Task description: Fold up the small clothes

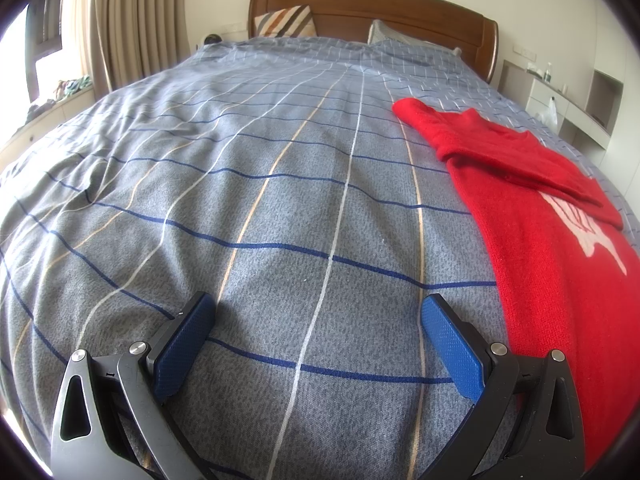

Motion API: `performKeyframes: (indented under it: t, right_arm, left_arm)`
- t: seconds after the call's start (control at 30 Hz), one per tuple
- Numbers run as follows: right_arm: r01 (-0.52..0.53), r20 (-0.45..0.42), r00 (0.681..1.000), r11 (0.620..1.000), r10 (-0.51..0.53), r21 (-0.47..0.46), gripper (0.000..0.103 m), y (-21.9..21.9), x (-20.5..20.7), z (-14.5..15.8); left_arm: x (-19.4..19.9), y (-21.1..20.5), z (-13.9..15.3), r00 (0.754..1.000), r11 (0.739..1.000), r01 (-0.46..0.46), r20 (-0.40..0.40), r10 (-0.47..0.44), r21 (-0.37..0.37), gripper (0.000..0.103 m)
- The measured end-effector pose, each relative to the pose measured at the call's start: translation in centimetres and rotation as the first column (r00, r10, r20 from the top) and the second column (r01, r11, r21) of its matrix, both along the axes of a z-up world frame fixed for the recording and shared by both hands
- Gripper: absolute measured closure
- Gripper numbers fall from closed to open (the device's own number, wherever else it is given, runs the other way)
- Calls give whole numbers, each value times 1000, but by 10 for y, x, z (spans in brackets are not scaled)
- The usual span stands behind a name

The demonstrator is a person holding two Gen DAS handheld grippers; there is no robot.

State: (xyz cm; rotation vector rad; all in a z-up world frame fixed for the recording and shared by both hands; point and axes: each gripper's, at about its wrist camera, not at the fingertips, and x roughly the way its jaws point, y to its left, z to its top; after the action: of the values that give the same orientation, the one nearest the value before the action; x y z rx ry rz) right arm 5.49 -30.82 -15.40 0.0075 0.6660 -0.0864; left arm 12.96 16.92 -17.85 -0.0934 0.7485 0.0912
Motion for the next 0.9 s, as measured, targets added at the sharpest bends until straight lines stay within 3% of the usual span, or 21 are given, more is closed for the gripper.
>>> performKeyframes:
  t: [0.9]
  right_arm:
    - [7, 1, 1000, 1000, -7, 0, 15, -1, -1, 4]
  left_arm:
    - [0, -1, -1, 1000, 1000, 0, 2, 0, 6, 0]
